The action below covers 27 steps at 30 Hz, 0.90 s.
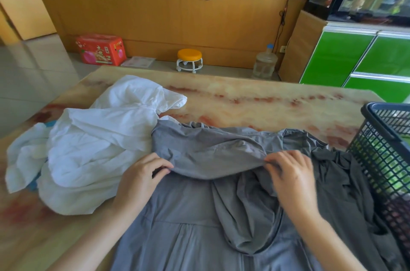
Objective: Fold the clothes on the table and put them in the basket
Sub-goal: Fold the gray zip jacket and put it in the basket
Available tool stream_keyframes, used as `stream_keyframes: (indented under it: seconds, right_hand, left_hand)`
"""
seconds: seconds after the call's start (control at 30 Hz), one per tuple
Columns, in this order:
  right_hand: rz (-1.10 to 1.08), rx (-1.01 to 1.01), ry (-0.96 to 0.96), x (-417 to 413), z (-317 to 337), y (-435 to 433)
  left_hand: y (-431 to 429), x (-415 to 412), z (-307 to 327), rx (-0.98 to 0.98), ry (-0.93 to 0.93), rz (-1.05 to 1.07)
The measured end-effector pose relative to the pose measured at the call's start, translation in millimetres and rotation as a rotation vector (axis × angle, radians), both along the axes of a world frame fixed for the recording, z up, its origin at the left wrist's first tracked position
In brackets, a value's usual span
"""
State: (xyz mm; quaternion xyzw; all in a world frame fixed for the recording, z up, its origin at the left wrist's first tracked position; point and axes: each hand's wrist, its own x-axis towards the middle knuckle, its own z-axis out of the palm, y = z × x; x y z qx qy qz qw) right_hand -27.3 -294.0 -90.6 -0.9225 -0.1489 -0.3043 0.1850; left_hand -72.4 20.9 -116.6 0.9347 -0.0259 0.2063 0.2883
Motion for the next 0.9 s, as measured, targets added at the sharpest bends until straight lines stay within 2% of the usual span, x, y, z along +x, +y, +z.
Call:
stream_keyframes:
  seconds: [0.1,0.23,0.27,0.33,0.37,0.43,0.57,0.7,0.8,0.9]
  right_hand:
    - [0.035,-0.088,-0.07,-4,14,-30]
    - [0.241,-0.315,0.264,-9,-9,-38]
    - [0.24,-0.255,0.334,-8,-12,-36]
    - [0.201,0.017,0.445,-1,0,-30]
    - [0.185,0.154,0.455,6,6,-28]
    - [0.114,0.282,0.464,29,13,-25]
    - [0.068,0.316,0.609,68,10,1]
    - [0.019,0.222,0.645,86,1,25]
    - [-0.019,0.205,0.56,88,-1,30]
    - [-0.008,0.385,0.445,88,4,27]
  left_hand:
    - [4,-3,2,0.003,0.031,-0.078]
    - [3,-10,-5,0.11,0.13,-0.171]
    - [2,-10,-3,0.093,0.145,-0.161]
    - [0,-3,5,0.098,0.089,-0.129]
    - [-2,3,9,0.125,0.031,-0.104]
    - [-5,25,13,0.184,-0.052,-0.081]
    - [-4,79,17,0.155,0.033,0.032]
    - [19,121,17,0.056,0.177,0.164]
    - [26,131,23,-0.029,0.262,0.147]
    - [27,138,30,-0.078,0.187,0.221]
